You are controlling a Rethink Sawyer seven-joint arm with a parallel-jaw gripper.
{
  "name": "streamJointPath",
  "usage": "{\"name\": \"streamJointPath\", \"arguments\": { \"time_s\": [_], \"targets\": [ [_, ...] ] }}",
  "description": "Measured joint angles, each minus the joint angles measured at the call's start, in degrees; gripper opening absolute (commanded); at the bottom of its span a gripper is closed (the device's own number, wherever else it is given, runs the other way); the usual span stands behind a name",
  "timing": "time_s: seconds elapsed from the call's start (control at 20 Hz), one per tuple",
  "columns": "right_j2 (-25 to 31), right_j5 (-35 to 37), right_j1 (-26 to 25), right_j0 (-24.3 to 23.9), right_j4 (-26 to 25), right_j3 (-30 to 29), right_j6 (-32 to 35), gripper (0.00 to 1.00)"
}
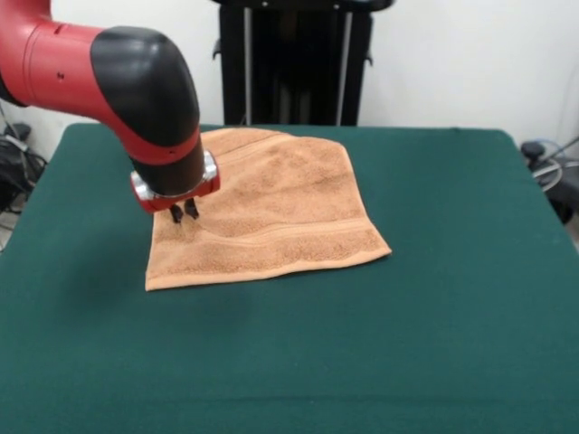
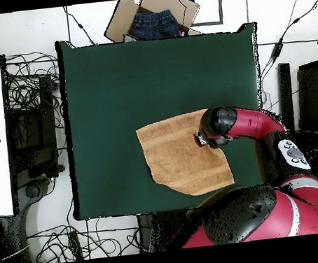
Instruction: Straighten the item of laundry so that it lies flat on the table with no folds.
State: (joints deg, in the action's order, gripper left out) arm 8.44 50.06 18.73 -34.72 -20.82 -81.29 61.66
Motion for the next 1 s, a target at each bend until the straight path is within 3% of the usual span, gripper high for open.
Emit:
{"name": "streamJointPath", "arguments": {
  "time_s": [0.55,1.0],
  "targets": [
    [0.17,6.62,-2.40,1.96,-0.05,7.20,-0.01,0.00],
    [0.24,2.01,-2.38,3.06,-0.06,11.35,-0.01,0.00]
  ]
}}
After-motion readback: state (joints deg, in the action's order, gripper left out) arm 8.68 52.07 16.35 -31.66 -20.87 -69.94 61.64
